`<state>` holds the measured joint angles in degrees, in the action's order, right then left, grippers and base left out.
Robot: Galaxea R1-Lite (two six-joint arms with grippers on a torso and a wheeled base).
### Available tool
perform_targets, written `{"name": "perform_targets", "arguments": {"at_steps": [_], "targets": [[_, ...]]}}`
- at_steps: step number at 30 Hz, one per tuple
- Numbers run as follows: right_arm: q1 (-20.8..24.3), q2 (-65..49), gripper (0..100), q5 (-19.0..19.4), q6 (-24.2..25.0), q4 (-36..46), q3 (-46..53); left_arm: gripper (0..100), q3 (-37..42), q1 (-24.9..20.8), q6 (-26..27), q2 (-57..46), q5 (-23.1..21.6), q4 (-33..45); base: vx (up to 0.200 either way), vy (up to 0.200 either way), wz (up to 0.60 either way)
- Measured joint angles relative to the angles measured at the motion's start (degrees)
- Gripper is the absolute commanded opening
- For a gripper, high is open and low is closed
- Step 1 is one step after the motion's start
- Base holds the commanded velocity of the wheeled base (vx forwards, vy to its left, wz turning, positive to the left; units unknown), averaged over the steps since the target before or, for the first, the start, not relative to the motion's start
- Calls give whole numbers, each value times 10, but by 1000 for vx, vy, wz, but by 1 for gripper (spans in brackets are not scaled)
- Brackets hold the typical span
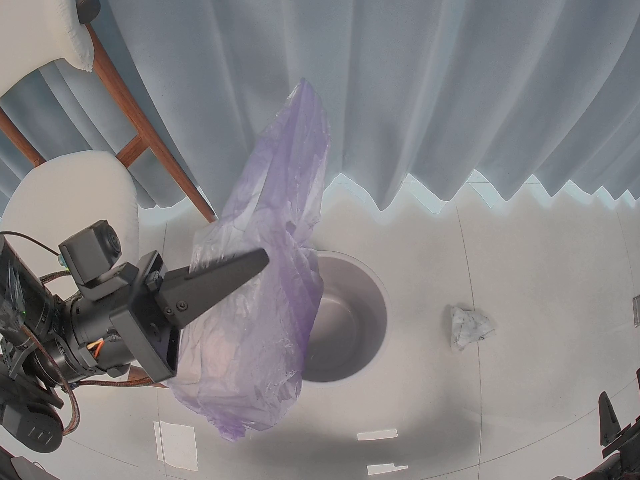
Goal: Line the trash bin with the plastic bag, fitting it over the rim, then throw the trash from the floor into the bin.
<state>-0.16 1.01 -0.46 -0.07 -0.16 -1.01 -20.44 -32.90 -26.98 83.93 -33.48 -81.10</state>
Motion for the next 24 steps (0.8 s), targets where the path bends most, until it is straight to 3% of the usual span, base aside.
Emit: {"name": "perform_targets", "arguments": {"at_steps": [24], "targets": [[0,0,100,0,0,0,0,0,7,5,7,25,2,0,0,0,0]]}}
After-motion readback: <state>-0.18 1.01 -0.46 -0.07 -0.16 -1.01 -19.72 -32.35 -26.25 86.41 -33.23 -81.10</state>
